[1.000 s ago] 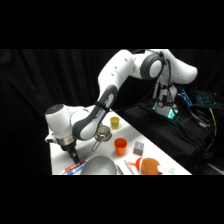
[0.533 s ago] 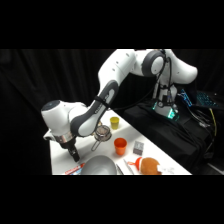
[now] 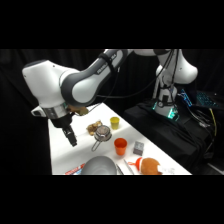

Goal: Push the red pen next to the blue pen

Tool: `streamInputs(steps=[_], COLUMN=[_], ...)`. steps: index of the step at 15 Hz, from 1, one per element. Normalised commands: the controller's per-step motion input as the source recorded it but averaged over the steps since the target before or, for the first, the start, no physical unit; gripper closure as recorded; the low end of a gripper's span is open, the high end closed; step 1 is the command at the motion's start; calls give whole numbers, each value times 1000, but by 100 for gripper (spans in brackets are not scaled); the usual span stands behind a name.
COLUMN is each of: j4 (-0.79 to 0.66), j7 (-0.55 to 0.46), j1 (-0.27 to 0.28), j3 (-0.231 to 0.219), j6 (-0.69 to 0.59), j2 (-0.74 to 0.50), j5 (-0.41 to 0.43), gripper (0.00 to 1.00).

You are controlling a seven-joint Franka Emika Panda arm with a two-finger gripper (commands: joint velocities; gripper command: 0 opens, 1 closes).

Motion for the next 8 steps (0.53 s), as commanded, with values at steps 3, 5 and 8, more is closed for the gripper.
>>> streamInputs(steps=[3, 5, 8], j4=[-633, -662, -657], j7=[176, 164, 187], j1=[62, 52, 64], j3=[0, 6, 3], j6=[-129, -48, 35], j2=[-652, -633, -594], j5=[-65, -64, -98], gripper=[0, 0, 0])
